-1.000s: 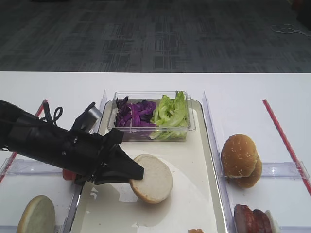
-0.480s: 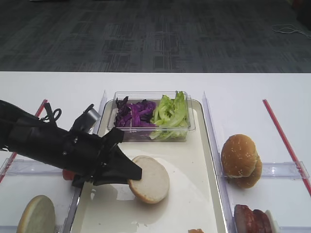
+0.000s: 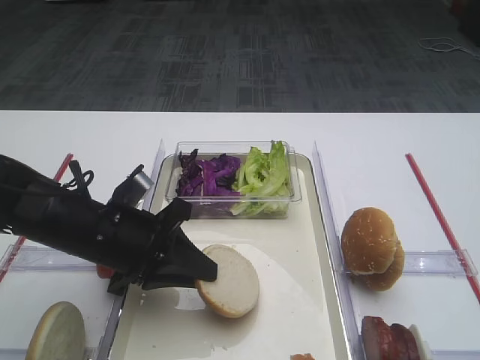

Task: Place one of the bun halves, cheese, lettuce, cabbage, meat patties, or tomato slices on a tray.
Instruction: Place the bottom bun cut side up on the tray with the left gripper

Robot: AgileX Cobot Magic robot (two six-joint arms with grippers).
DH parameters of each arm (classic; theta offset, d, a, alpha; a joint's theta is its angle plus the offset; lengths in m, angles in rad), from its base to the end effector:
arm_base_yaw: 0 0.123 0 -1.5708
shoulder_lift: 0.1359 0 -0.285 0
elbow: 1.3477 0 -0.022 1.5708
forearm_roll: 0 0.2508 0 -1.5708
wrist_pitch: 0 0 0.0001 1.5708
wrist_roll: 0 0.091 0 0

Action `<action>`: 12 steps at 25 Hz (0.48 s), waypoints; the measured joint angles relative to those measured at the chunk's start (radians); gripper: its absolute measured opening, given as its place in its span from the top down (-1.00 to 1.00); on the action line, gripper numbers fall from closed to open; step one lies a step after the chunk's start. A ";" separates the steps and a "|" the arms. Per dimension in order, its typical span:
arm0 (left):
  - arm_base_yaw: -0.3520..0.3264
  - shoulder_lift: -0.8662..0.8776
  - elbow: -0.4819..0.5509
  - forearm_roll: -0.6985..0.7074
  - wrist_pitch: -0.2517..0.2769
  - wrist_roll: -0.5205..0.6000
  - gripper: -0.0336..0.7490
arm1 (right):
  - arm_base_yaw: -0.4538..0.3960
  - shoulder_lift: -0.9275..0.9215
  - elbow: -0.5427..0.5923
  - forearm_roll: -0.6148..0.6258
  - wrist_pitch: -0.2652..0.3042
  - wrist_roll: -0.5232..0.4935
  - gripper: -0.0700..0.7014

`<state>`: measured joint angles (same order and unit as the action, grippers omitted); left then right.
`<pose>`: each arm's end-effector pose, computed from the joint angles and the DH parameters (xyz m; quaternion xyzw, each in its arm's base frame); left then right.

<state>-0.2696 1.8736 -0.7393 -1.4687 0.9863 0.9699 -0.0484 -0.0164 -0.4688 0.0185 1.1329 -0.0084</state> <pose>0.2535 -0.1484 0.1275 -0.0224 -0.8716 0.4897 0.0023 -0.0070 0.0019 0.2629 0.0169 0.8749 -0.0045 0.4840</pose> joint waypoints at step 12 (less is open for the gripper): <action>-0.020 0.020 0.000 -0.008 0.010 -0.019 0.65 | 0.000 0.000 0.000 0.000 0.000 0.000 0.18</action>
<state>-0.2898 1.8939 -0.7393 -1.4767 0.9961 0.9512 -0.0484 -0.0164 -0.4688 0.0185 1.1329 -0.0084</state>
